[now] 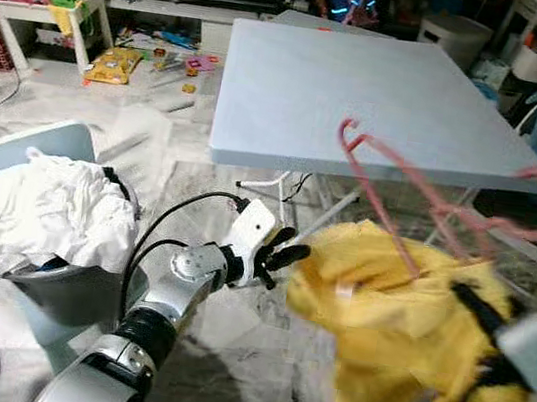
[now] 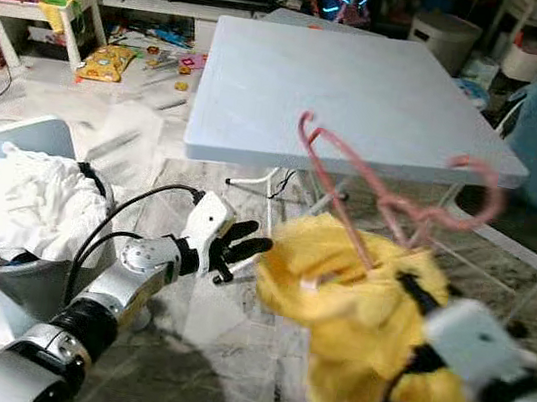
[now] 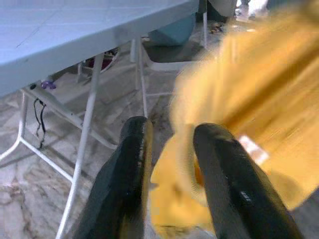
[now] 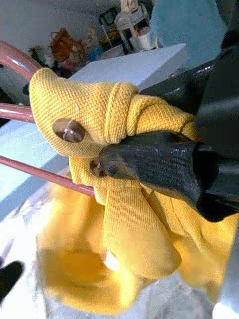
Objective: Hang hanger
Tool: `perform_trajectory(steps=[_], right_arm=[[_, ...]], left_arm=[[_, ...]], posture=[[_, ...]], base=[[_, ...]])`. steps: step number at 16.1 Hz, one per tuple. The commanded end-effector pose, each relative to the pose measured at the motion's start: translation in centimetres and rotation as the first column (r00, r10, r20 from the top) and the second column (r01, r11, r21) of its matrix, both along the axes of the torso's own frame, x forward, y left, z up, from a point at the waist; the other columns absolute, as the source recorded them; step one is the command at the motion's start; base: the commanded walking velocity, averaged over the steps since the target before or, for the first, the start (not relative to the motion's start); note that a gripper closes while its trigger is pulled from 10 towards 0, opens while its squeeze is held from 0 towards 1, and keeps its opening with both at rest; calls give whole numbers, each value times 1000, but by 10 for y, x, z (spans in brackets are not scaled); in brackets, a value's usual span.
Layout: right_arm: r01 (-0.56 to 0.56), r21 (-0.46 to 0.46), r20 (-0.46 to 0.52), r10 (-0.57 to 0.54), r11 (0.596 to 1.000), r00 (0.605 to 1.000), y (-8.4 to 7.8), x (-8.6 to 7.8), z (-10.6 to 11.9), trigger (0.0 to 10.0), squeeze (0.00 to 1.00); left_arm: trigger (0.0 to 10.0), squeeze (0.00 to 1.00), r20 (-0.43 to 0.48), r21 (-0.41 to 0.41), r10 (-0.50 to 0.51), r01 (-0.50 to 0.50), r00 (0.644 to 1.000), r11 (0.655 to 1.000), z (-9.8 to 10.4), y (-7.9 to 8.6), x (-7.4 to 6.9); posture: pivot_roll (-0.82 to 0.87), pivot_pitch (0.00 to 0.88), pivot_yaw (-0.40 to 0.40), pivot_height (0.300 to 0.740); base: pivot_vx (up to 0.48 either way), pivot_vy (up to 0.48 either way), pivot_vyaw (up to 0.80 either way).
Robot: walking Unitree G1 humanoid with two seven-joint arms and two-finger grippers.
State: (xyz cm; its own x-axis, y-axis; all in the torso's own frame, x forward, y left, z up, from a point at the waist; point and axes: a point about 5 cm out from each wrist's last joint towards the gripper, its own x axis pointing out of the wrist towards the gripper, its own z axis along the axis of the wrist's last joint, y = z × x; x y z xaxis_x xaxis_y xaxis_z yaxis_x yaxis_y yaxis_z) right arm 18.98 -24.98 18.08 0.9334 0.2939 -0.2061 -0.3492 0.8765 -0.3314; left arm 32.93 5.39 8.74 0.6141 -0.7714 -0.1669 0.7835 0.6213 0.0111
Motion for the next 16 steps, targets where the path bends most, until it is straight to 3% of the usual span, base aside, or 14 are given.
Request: perform_trajectory(steps=[1,3,6,8,12,13,14,16], right_arm=[[19,-45,27,-17,999,999,-1,5,3,10000,0],[65,-147,18,-63,987,998,-8,15,-4,10000,0],[24,-289,-12,-29,957,999,-8,20,-17,10000,0],[-13,-297,-55,-4,955,998,-10,18,-22,10000,0],[-122,-342,-152,73,932,986,-19,14,-35,10000,0],[-181,-385,-186,116,905,976,-22,11,-37,10000,0],[-272,-381,-251,185,884,950,-23,4,-38,10000,0],[-350,-353,-310,244,868,919,-23,-3,-38,10000,0]], left_arm=[[10000,1000,40,14,-26,26,999,1000,5,-3,-1],[10000,1000,46,6,-81,81,996,997,4,-6,-6],[10000,1000,115,-12,-240,243,964,970,9,-10,-21],[10000,1000,114,-5,-314,317,942,948,11,-6,-25],[10000,1000,129,116,-565,554,815,825,18,2,-40],[10000,1000,135,120,-580,568,803,814,22,1,-40],[10000,1000,148,144,-597,580,789,802,26,0,-40],[10000,1000,159,150,-594,575,789,804,27,0,-39]], posture=[[-61,0,-27,740],[-60,0,-31,740],[-69,0,-22,740],[-66,0,-22,740],[-66,0,-22,740],[-66,0,-22,740],[-66,0,-22,740],[-62,0,-24,740]], base=[[0,0,0],[0,0,0],[0,0,0],[0,0,0],[0,0,0],[0,0,0],[0,0,0],[0,0,0]])
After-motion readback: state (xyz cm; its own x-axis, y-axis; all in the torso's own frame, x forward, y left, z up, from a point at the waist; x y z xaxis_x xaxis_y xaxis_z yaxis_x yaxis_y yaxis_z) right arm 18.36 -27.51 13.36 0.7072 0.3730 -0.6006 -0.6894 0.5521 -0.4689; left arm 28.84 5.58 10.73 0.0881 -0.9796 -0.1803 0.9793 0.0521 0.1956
